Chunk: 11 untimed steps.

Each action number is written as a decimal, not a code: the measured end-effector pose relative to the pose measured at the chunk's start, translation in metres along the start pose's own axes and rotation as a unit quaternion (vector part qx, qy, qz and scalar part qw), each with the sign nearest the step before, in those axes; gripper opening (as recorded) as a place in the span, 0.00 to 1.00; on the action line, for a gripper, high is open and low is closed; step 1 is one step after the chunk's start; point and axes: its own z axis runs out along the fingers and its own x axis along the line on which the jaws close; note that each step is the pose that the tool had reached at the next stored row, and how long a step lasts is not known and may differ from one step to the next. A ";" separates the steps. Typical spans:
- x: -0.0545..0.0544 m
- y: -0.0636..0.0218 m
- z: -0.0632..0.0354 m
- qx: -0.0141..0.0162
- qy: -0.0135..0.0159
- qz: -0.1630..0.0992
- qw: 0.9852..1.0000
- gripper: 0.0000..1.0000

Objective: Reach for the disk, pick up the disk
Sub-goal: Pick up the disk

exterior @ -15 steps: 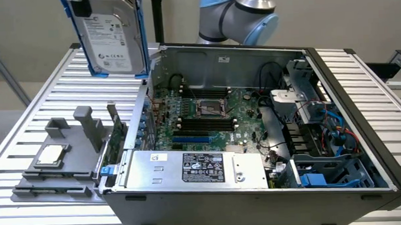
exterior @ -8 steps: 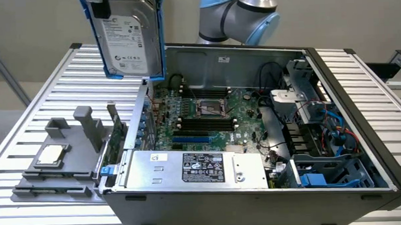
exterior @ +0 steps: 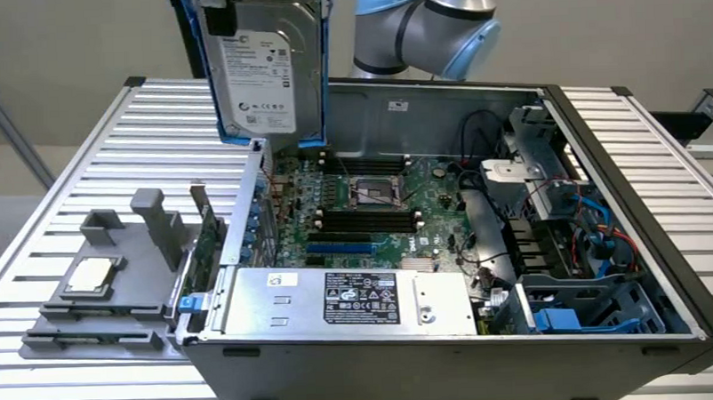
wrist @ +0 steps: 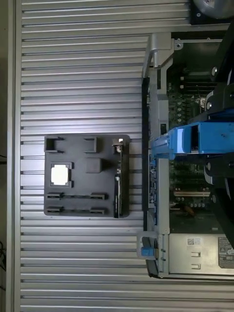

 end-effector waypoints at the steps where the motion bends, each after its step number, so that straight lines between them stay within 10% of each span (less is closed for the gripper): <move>1: 0.001 -0.0048 -0.0005 0.000 0.000 0.000 1.000 0.33; 11: 0.017 -0.0488 -0.0038 0.000 0.000 0.000 1.000 0.33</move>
